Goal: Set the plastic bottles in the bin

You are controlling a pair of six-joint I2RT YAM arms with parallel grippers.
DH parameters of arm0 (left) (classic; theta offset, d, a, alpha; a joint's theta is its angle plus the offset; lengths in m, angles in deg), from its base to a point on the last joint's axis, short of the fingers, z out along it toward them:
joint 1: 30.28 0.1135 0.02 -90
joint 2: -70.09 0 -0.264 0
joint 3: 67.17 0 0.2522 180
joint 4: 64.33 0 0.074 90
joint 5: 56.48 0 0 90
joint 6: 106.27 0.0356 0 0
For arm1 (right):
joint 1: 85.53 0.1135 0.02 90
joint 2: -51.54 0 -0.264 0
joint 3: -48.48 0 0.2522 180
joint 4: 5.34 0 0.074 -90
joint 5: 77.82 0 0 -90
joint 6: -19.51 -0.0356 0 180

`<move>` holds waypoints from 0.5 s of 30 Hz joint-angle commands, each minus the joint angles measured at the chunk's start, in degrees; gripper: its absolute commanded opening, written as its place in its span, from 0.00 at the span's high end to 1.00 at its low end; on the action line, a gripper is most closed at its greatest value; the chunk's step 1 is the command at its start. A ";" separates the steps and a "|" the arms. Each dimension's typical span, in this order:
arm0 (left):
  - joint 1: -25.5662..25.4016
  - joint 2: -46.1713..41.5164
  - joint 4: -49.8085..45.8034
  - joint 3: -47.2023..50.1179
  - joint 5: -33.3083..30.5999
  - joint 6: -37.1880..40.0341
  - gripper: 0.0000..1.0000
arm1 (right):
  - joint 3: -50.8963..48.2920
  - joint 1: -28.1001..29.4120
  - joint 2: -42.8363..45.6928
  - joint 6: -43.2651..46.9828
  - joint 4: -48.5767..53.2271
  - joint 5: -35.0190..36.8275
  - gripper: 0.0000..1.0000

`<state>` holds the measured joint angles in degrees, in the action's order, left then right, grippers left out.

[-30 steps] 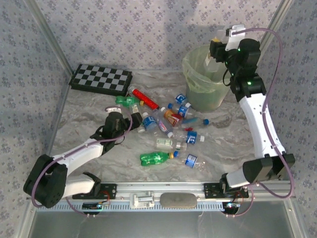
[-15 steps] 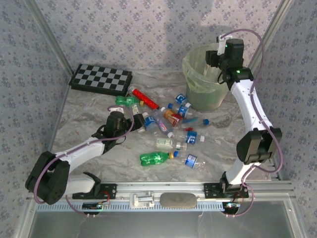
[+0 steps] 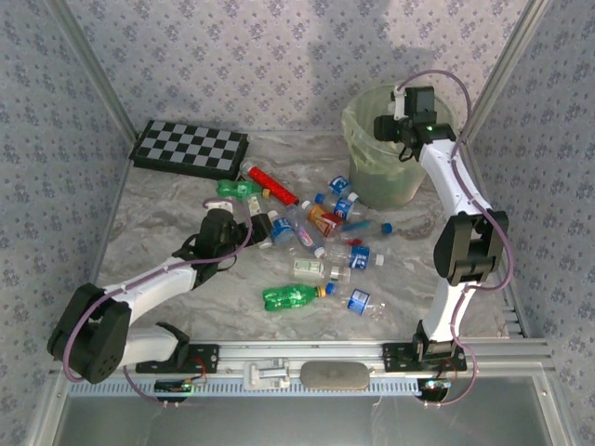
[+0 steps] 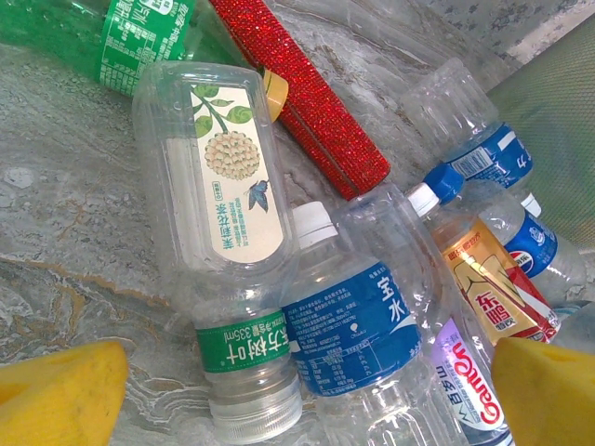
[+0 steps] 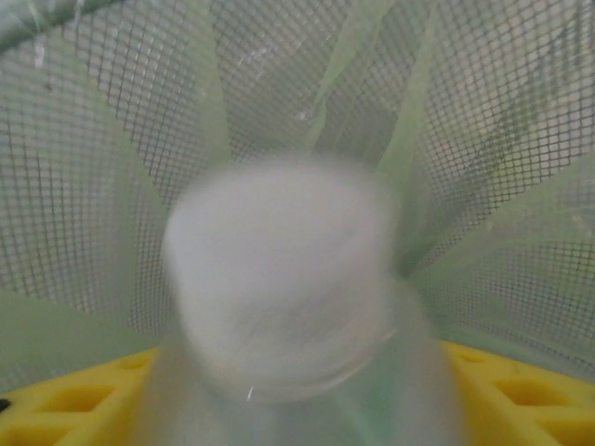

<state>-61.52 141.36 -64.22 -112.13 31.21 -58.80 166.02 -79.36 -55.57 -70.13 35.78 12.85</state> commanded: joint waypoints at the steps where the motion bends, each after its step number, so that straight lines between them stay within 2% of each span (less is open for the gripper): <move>1: -0.35 -1.39 0.33 -0.92 0.55 1.26 0.00 | 3.33 0.33 1.00 -0.43 0.66 0.63 0.24; 7: -0.60 -1.73 0.19 -1.14 0.50 1.83 0.00 | 5.46 0.93 4.81 -0.85 0.72 1.39 0.08; 12: -0.99 -1.55 0.45 -1.23 0.53 2.07 0.00 | 2.14 2.72 11.95 -0.03 -1.92 2.49 0.00; 15: -1.34 -1.39 0.60 -1.45 0.59 2.34 0.00 | -1.97 4.00 17.32 -0.47 -3.64 1.86 0.00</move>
<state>-62.35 140.96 -64.24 -112.13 31.23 -57.68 166.42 -76.49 -44.23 -70.65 34.79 14.38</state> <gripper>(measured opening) 0.999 0.999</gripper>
